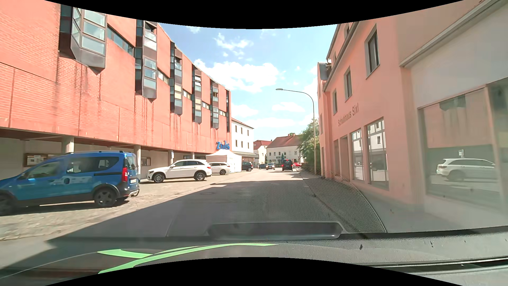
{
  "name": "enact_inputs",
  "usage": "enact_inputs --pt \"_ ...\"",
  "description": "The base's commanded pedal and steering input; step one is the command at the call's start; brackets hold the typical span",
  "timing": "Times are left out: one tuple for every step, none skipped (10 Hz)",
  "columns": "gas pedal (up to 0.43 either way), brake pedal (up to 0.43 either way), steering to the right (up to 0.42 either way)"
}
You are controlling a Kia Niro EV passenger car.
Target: Follow the waypoints while adhering to traffic rules and regulations
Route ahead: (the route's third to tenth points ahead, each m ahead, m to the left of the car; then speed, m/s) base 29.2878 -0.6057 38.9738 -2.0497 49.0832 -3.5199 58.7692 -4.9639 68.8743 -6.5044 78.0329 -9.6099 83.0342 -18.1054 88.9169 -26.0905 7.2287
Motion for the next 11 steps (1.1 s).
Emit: enact_inputs --pt "0.059 0.0 0.033" --pt "0.059 0.0 0.037" --pt "0.059 0.0 0.042" --pt "0.059 0.0 0.045" --pt "0.059 0.0 0.049" --pt "0.059 0.0 0.051" --pt "0.059 0.0 0.052" --pt "0.059 0.0 0.053" --pt "0.059 0.0 0.053" --pt "0.047 0.0 0.053" --pt "0.039 0.0 0.053"
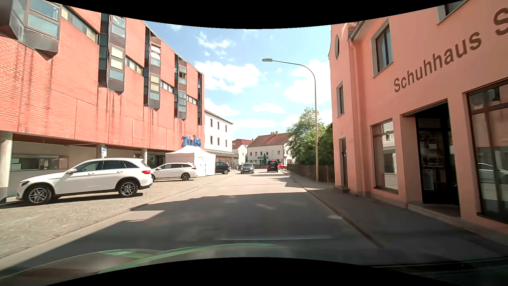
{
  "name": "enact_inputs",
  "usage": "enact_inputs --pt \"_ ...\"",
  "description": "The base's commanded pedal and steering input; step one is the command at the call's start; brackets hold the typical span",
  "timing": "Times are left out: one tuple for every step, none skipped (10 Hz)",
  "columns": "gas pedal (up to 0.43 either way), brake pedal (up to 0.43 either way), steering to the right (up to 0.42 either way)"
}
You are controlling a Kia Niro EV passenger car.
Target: Follow the waypoints while adhering to traffic rules and regulations
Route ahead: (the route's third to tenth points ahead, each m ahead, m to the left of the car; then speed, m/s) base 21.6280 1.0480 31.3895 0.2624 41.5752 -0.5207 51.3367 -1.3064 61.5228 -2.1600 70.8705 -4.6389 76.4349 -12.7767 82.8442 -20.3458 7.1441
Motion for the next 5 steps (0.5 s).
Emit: enact_inputs --pt "0.039 0.0 0.053" --pt "0.039 0.0 0.053" --pt "0.039 0.0 0.052" --pt "0.039 0.0 0.051" --pt "0.039 0.0 0.049"
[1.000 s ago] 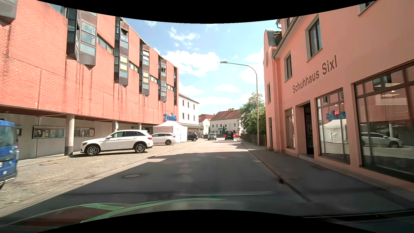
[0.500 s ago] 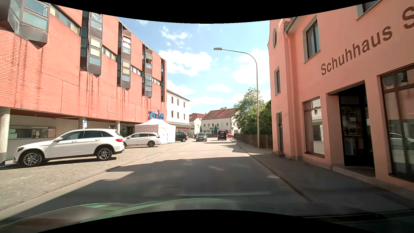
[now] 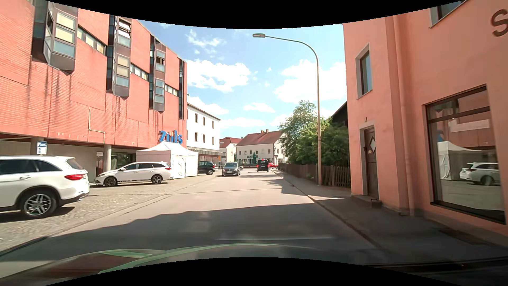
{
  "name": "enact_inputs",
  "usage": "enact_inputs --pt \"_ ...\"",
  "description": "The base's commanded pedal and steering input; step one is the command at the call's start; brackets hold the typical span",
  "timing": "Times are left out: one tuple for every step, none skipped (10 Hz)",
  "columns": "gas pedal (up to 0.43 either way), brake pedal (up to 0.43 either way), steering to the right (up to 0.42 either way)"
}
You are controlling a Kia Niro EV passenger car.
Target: Follow the waypoints while adhering to traffic rules and regulations
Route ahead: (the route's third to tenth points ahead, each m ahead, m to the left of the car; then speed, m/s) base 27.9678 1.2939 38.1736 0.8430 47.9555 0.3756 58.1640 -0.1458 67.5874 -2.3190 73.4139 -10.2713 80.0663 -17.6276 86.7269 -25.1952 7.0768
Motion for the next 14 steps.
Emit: enact_inputs --pt "0.039 0.0 0.043" --pt "0.028 0.0 0.034" --pt "0.028 0.0 0.025" --pt "0.028 0.0 0.019" --pt "0.02 0.0 0.015" --pt "0.008 0.0 0.012" --pt "0.0 0.0 0.011" --pt "0.0 0.0 0.009" --pt "0.0 0.0 0.004" --pt "0.0 0.0 0.003" --pt "0.0 0.0 0.002" --pt "0.0 0.0 0.0" --pt "0.0 0.0 0.0" --pt "0.0 0.0 -0.001"
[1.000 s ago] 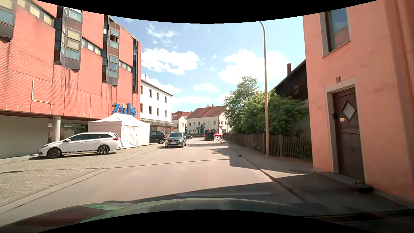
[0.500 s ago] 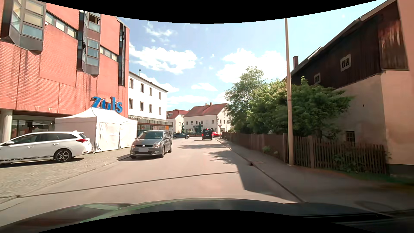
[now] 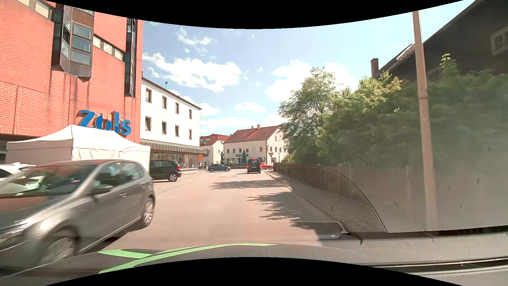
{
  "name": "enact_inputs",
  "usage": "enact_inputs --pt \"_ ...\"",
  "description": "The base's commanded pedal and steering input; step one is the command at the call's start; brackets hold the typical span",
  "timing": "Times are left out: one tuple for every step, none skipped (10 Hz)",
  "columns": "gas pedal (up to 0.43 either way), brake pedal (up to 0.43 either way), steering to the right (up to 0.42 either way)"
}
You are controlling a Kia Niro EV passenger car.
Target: Follow the waypoints while adhering to traffic rules and regulations
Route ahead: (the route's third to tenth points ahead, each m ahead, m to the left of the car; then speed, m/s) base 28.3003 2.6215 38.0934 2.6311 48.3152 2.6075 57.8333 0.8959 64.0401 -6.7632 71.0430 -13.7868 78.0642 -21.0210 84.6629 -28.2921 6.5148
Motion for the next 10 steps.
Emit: enact_inputs --pt "0.0 0.0 -0.001" --pt "0.0 0.0 -0.002" --pt "0.0 0.0 -0.002" --pt "0.0 0.0 -0.002" --pt "0.0 0.0 -0.002" --pt "0.0 0.0 -0.001" --pt "0.0 0.0 -0.001" --pt "0.0 0.0 -0.001" --pt "0.0 0.0 -0.002" --pt "0.0 0.0 -0.002"
